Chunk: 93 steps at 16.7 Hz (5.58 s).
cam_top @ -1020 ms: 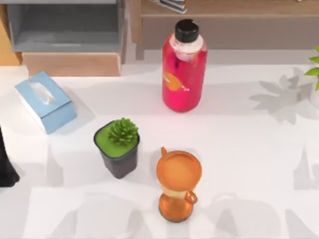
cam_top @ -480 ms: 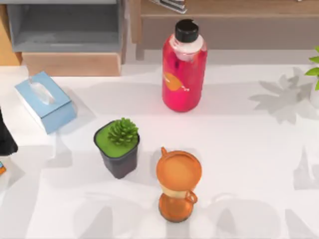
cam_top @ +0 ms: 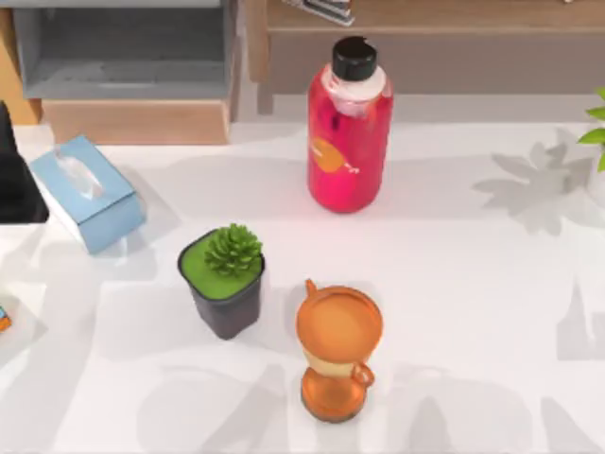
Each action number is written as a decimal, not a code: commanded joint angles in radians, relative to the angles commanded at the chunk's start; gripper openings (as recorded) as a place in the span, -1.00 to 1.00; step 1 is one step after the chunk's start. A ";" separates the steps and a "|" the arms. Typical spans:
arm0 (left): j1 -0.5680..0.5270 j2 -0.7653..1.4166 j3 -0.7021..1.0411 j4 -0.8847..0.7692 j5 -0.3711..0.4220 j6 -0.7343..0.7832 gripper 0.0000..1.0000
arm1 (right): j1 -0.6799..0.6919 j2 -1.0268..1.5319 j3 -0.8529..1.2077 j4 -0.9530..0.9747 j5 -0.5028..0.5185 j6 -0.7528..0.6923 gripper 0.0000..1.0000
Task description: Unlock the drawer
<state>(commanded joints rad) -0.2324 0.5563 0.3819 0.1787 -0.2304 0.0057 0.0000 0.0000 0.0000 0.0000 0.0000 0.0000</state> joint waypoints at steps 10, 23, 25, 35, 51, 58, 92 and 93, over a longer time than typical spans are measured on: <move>-0.127 0.304 0.207 0.096 -0.125 0.004 1.00 | 0.000 0.000 0.000 0.000 0.000 0.000 1.00; -0.152 0.429 0.290 0.149 -0.158 0.038 1.00 | 0.000 0.000 0.000 0.000 0.000 0.000 1.00; -0.112 0.474 0.312 0.189 -0.133 0.103 1.00 | 0.000 0.000 0.000 0.000 0.000 0.000 1.00; 0.249 0.978 0.496 0.550 0.186 0.728 1.00 | 0.000 0.000 0.000 0.000 0.000 0.000 1.00; 0.651 1.723 0.718 0.996 0.695 1.577 1.00 | 0.000 0.000 0.000 0.000 0.000 0.000 1.00; 0.645 1.728 0.729 0.988 0.690 1.578 1.00 | 0.000 0.000 0.000 0.000 0.000 0.000 1.00; 0.641 1.763 0.790 0.949 0.681 1.574 -1.00 | 0.000 0.000 0.000 0.000 0.000 0.000 1.00; 0.648 1.749 0.759 0.965 0.689 1.573 -1.00 | 0.000 0.000 0.000 0.000 0.000 0.000 1.00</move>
<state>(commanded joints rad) 0.4155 2.3052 1.1405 1.1441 0.4583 1.5787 0.0000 0.0000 0.0000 0.0000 0.0000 0.0000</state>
